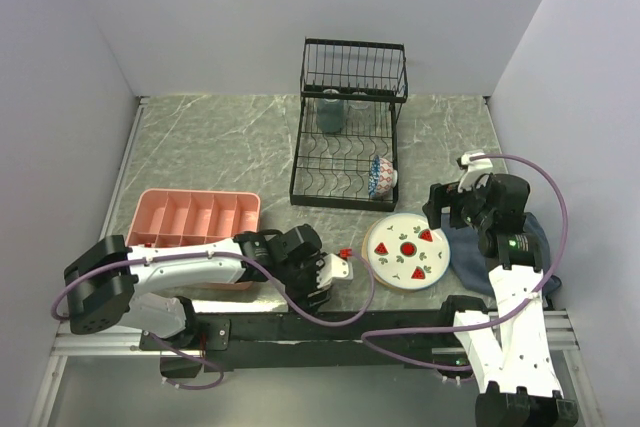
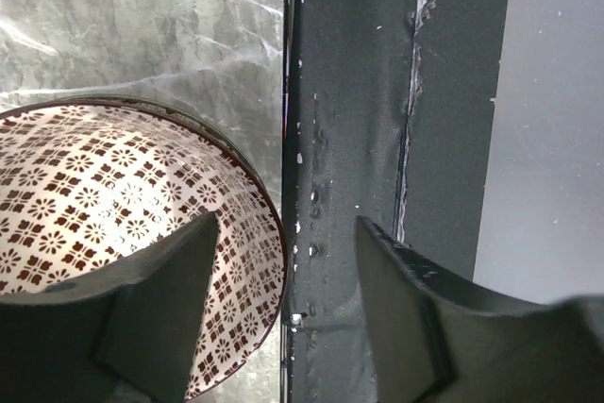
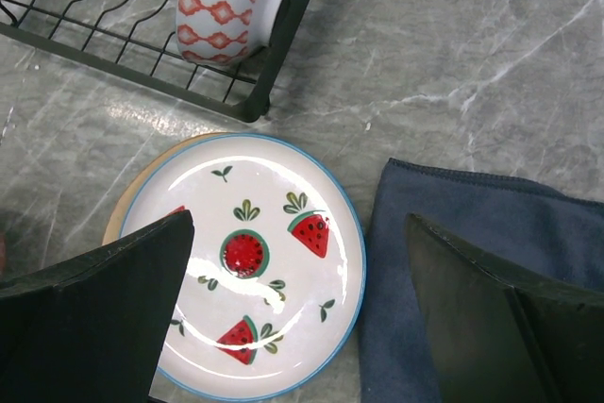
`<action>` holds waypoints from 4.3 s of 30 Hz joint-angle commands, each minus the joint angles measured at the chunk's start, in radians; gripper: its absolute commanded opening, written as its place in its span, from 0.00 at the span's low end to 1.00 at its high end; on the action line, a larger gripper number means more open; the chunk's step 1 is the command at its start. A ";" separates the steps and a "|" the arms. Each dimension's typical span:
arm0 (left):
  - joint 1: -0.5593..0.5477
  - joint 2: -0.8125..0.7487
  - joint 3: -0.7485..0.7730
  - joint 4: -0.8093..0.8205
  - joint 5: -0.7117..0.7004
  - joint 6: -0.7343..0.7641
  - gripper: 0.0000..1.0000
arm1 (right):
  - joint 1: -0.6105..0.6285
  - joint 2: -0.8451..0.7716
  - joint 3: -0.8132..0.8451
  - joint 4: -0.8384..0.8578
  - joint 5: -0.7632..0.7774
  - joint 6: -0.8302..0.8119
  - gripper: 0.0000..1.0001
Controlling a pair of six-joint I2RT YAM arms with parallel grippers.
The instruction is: Load the mixed dishes into the dish rack
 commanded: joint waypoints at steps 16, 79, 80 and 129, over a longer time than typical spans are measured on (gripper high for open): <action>0.070 0.057 0.103 -0.056 0.217 0.077 0.46 | -0.003 -0.019 -0.016 0.067 0.013 0.021 1.00; 0.159 0.014 0.425 -0.127 -0.219 0.336 0.01 | -0.084 0.070 0.061 0.069 0.010 0.026 1.00; 0.159 0.022 0.419 -0.098 -0.220 0.341 0.01 | -0.087 0.067 0.058 0.070 0.010 0.026 1.00; 0.023 0.341 0.227 0.387 -0.364 0.207 0.31 | -0.101 0.032 -0.010 0.041 0.046 -0.038 1.00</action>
